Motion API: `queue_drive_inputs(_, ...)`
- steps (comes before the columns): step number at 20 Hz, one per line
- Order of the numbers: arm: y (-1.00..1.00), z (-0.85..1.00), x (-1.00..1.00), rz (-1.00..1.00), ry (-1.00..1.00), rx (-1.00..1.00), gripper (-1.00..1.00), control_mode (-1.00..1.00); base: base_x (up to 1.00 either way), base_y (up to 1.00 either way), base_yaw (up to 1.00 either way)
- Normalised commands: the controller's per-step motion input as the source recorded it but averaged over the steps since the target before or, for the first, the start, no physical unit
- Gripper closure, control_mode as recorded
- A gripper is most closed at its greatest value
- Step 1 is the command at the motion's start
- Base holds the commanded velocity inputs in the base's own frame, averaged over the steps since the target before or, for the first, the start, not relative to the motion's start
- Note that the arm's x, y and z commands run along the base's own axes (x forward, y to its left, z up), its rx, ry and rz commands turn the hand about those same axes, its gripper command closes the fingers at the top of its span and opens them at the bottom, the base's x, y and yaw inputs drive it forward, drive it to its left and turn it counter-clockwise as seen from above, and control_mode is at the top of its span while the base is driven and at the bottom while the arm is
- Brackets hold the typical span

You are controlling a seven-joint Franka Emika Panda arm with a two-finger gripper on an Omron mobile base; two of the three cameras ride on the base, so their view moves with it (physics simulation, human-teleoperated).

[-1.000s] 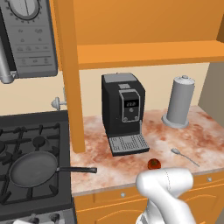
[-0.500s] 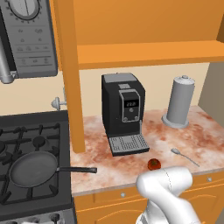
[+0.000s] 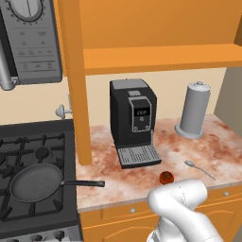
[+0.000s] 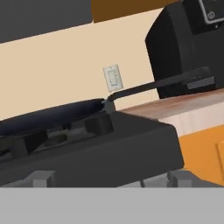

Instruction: Pick the pan from the cabinet and place it on the stove. Then turn on the stove burner for the pan.

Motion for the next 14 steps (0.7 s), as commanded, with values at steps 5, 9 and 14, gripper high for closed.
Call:
queue_drive_inputs(5, 0.17, -0.35, 0.23, 0.07, 0.00, 0.00, -1.00, -1.00, 0.00, 0.00, 0.00)
queue_drive_inputs(9, 0.21, -0.38, 0.14, 0.02, 0.01, 0.00, -1.00, -1.00, 0.00, 0.00, 0.00)
queue_drive_inputs(14, 0.06, -0.42, 0.01, 0.01, 0.00, 0.00, -1.00, -1.00, 0.00, 0.00, 0.00)
